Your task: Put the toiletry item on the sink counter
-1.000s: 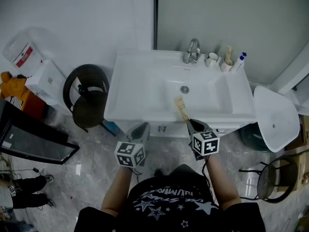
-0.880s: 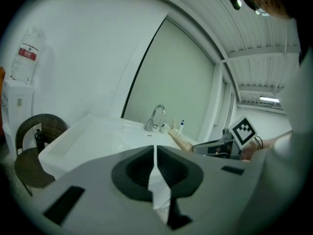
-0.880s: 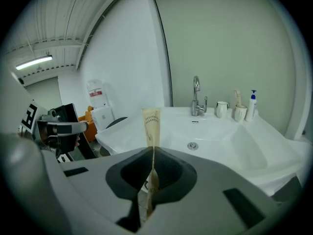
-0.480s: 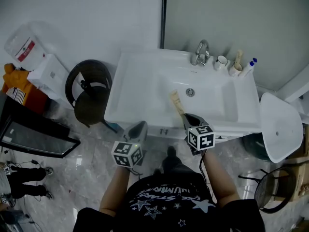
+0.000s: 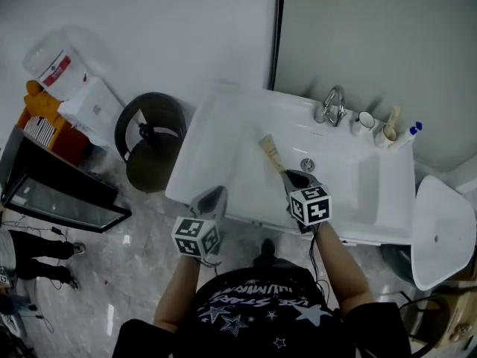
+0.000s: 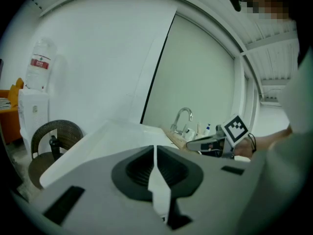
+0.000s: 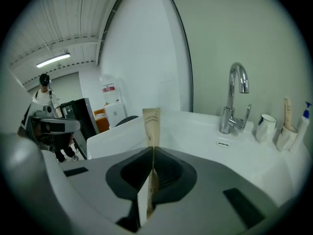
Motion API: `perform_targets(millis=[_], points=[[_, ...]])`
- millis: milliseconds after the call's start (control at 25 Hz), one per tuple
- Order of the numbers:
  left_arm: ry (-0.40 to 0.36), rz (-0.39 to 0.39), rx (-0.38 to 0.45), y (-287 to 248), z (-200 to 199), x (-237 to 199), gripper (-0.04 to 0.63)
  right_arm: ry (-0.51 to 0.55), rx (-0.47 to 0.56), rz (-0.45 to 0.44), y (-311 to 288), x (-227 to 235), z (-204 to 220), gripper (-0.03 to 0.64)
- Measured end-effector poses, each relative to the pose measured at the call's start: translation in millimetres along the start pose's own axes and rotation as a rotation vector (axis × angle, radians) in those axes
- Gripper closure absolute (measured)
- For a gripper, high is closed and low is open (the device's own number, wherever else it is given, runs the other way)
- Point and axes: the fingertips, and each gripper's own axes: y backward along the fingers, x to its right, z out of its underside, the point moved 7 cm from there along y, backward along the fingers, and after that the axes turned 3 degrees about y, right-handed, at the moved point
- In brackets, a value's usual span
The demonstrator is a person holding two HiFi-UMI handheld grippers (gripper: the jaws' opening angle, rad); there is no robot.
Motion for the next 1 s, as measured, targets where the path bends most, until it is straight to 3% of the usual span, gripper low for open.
perform_targets(millis=[560,800,1000], points=[[0.033,-0.154,0.046,-36.8,-23.8,-14.0,0.565,0.137,-0.061,-0.13,-73.9,36.6,-29.6,0.597],[0.065,-0.175,0.036,-32.2,-19.2,-27.9,0.565,0.187,-0.086,-0.172,-95.2,26.5,-40.8,0.597],[0.079,-0.153,0.025,-36.1,-26.3,-55.8,0.565,0.208,-0.112,-0.148,-109.5,14.6,-50.1,0.597]])
